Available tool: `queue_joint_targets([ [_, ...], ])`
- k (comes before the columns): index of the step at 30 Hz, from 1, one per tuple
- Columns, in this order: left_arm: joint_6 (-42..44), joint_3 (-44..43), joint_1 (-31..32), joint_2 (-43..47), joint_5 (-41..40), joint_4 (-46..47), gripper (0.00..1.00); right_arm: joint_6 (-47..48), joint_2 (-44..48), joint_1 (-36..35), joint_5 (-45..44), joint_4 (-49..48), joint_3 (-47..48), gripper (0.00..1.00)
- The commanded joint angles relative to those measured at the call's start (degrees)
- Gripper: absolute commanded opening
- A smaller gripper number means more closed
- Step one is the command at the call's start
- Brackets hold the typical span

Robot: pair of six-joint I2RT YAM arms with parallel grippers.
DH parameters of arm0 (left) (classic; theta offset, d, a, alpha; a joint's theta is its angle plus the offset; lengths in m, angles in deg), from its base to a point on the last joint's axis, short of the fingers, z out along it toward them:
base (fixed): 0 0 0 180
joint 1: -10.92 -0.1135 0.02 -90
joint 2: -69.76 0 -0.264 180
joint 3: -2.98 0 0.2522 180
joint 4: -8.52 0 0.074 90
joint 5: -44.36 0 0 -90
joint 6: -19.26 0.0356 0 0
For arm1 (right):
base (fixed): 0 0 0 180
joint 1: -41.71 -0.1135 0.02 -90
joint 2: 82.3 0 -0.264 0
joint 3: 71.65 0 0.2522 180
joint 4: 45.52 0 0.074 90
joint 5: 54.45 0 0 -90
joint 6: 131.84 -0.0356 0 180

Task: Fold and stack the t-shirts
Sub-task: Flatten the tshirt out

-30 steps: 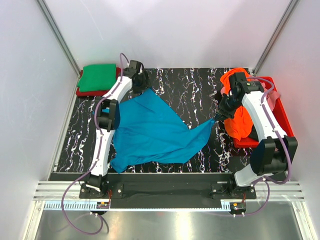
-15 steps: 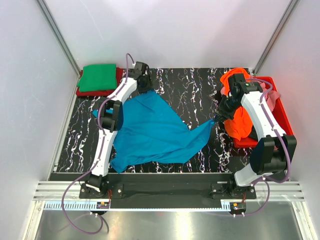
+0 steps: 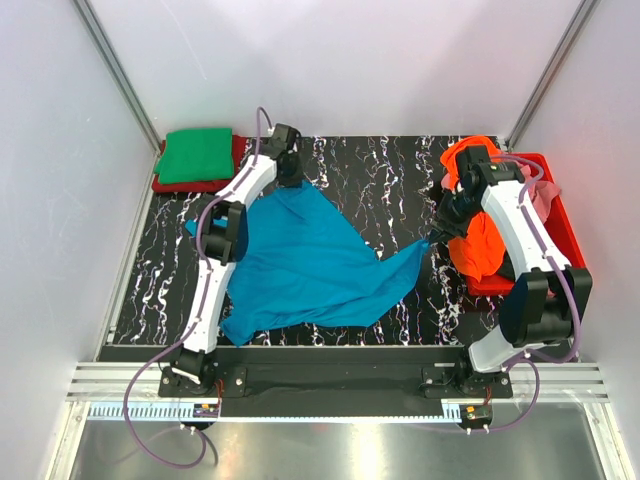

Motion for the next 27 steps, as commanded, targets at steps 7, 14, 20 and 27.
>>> queue_joint_targets([
  [7,-0.8,8.7,-5.8,30.6,-1.4,-1.7,0.0,3.3,-3.4,-0.1,2.6,2.4,18.1,0.0],
  [14,0.2,20.8,-8.9,55.4,-5.6,-4.1,0.0,5.2,-2.2,-0.1,3.7,4.9,30.9,0.0],
  [20,-0.5,29.2,-9.5,74.7,-13.1,-7.1,0.0,5.6,4.3,-0.1,2.0,4.7,38.1,0.0],
  [27,-0.4,26.4,-9.5,90.8,-17.5,-16.1,0.0,3.7,16.4,0.0,-1.6,5.0,40.0,0.0],
])
